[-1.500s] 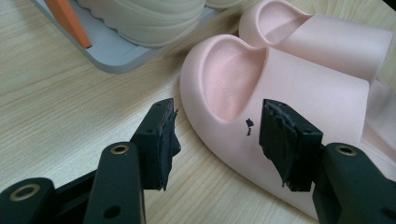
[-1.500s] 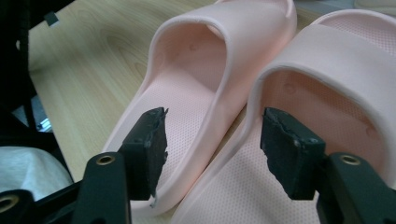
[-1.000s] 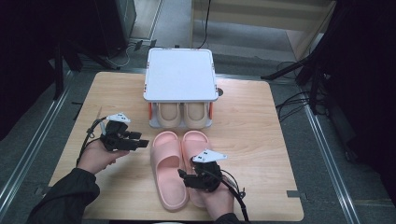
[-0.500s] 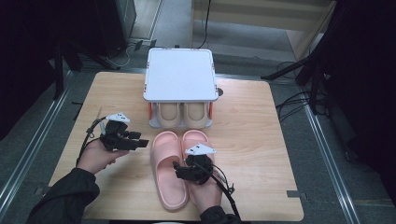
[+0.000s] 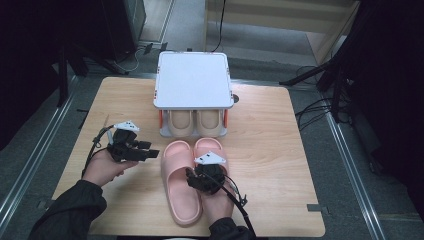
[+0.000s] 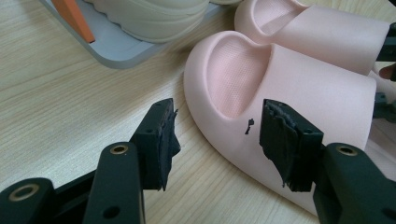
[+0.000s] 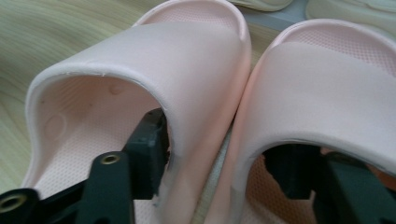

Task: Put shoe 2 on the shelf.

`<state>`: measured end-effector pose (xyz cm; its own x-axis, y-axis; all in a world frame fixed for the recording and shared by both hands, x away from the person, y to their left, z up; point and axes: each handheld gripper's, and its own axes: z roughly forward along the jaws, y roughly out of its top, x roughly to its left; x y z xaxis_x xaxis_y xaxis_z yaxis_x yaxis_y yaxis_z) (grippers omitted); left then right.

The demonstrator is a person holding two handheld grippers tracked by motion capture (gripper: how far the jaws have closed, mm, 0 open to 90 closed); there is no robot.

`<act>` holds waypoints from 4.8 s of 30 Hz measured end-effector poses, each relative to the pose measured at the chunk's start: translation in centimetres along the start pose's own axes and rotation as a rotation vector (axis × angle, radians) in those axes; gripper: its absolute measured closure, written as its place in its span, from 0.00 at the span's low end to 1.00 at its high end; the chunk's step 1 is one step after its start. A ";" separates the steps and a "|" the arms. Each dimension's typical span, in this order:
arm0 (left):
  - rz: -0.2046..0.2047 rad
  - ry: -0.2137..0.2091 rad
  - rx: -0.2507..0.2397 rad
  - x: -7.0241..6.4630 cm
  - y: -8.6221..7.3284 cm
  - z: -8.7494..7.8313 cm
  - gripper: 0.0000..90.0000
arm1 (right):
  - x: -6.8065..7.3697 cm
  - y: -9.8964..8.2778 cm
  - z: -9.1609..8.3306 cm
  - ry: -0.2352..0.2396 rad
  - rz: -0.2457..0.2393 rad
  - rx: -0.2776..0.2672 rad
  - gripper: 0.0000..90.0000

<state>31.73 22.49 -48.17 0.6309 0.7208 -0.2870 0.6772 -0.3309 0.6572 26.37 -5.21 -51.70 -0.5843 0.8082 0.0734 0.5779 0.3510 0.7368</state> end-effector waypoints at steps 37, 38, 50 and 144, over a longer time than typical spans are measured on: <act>-0.018 0.009 -0.016 0.7 -0.2 -0.6 0.50 | -2.6 0.0 -3.0 0.177 -0.120 0.062 0.84; -0.019 0.012 -0.021 0.7 -0.2 -0.7 0.50 | -2.7 0.0 -3.2 0.206 -0.129 0.056 0.84; -0.033 0.023 -0.033 1.0 -0.5 -1.3 0.50 | -3.1 2.2 -5.3 0.444 -0.254 0.052 0.83; -0.104 0.028 -0.065 1.6 -3.6 -3.6 0.49 | -7.1 31.3 5.2 -0.340 0.166 0.003 0.82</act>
<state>28.93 26.97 -48.50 0.5468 0.7664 -0.3372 0.7119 -0.2136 0.6690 51.57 2.49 -32.63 -0.2603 0.9648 -0.0366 0.6506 0.2033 0.7317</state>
